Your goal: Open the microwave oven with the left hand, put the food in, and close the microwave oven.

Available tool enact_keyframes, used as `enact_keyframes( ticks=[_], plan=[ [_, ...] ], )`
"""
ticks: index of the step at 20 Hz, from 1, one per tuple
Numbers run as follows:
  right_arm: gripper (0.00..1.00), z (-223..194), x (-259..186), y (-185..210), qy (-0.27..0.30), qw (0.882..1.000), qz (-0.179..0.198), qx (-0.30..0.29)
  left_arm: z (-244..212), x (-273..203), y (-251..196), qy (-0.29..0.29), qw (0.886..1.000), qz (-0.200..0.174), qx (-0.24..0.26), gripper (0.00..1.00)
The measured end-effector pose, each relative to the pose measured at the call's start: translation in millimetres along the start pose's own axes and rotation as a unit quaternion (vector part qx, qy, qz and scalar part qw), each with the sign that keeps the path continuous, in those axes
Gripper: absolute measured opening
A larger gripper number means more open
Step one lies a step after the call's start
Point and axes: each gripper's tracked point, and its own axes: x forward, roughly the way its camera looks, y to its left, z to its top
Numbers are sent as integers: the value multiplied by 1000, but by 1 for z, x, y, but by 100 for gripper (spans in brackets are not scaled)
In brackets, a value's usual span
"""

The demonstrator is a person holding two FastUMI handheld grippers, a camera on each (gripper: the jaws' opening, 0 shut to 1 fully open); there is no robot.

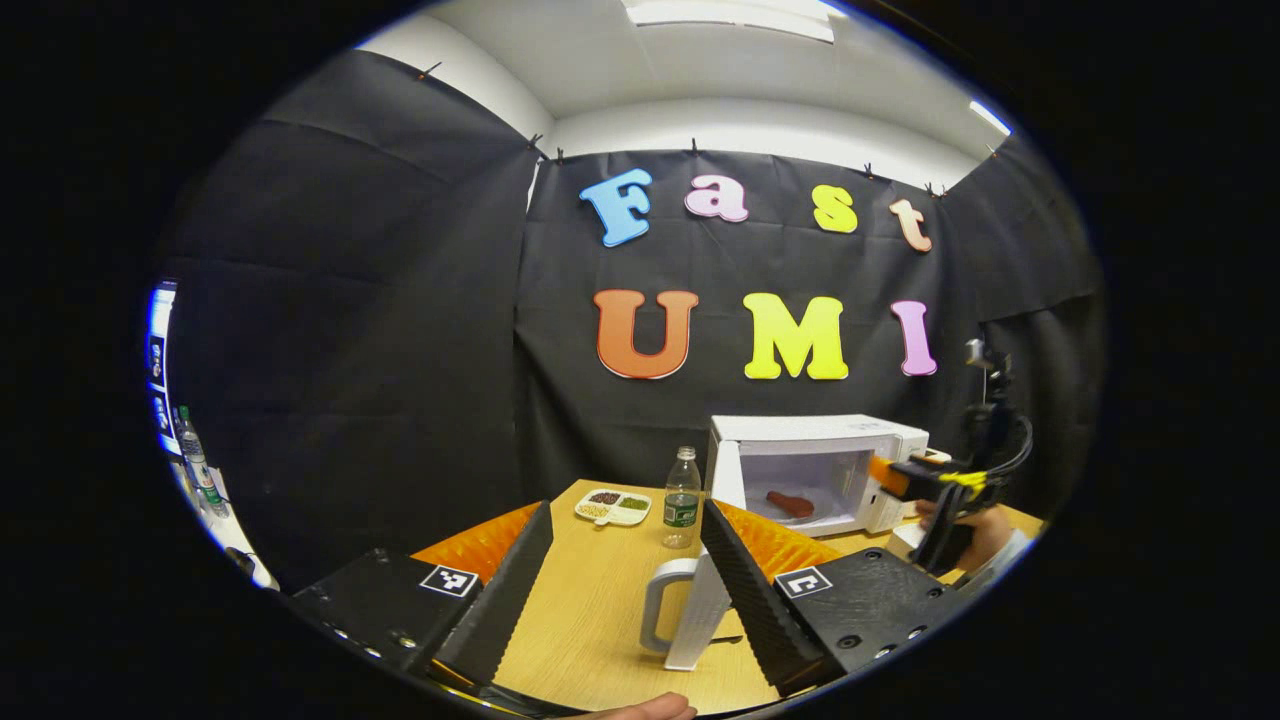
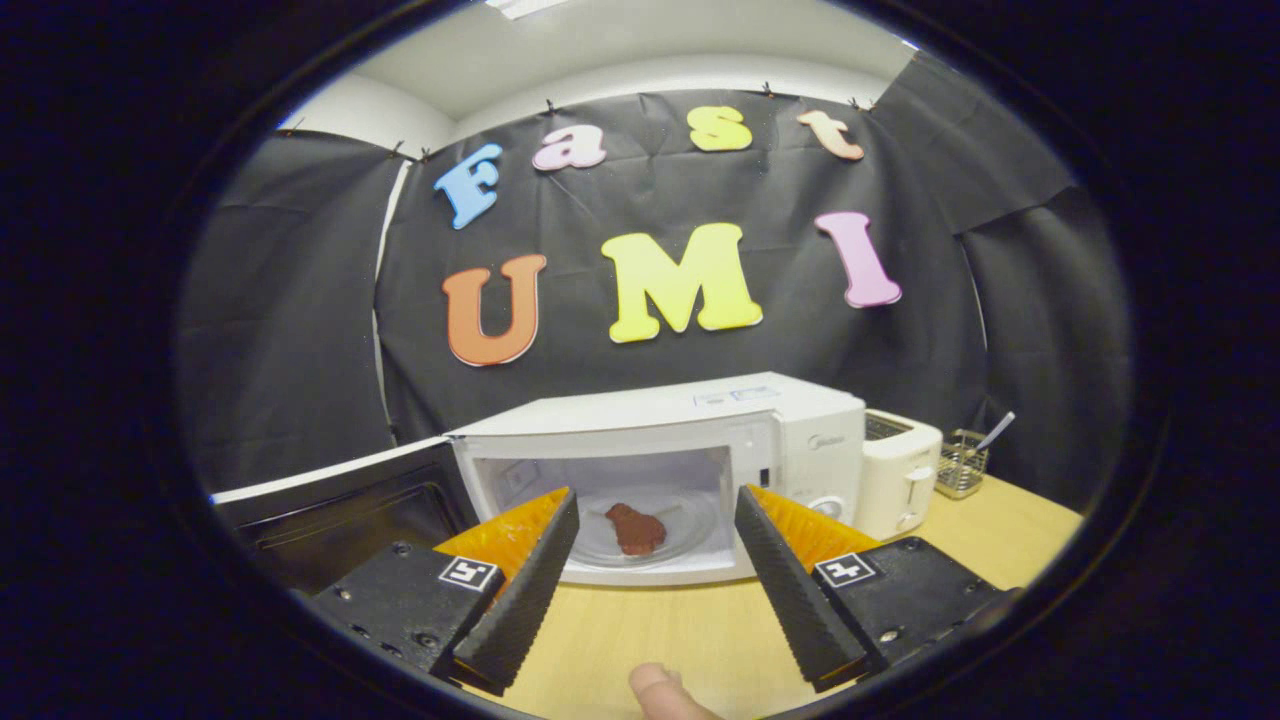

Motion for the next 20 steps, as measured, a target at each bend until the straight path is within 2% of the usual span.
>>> enact_keyframes(
  ticks=[3, 5, 6, 7, 8, 9, 10, 12, 14, 16, 17, 18, 20],
  plan=[
    [100, 34, -61, -22, -33, 999, 1, -8, -23, 13, 23, 5, 1000, 21, 11, 92],
    [100, 52, -99, -44, -46, 999, -12, -10, -42, 19, 28, 8, 1000, 23, 11, 92],
    [100, 61, -116, -52, -51, 999, -15, -11, -54, 21, 26, 16, 1000, 17, 13, 82],
    [100, 69, -132, -59, -53, 998, -16, -12, -61, 26, 26, 17, 1000, 15, 20, 90],
    [100, 78, -149, -64, -60, 998, -13, -12, -70, 32, 20, 28, 999, -3, 27, 90],
    [100, 85, -164, -69, -65, 998, -12, -14, -82, 34, 11, 46, 998, -19, 26, 63],
    [100, 89, -179, -77, -67, 997, -17, -19, -87, 34, 13, 52, 998, -16, 28, 36],
    [100, 97, -209, -90, -74, 997, -21, -31, -88, 45, 12, 45, 998, -27, 30, 31],
    [100, 101, -233, -102, -78, 996, -26, -32, -98, 46, 5, 57, 998, -36, 16, 0],
    [100, 105, -250, -111, -75, 996, -28, -40, -103, 51, 0, 59, 997, -40, 21, 0],
    [100, 106, -257, -115, -74, 996, -28, -46, -105, 51, -6, 63, 997, -43, 15, 11],
    [100, 109, -262, -119, -76, 995, -29, -53, -107, 52, -7, 65, 997, -40, 10, 0],
    [100, 111, -269, -128, -78, 995, -34, -60, -105, 53, -18, 62, 996, -55, -14, 0]
  ],
)
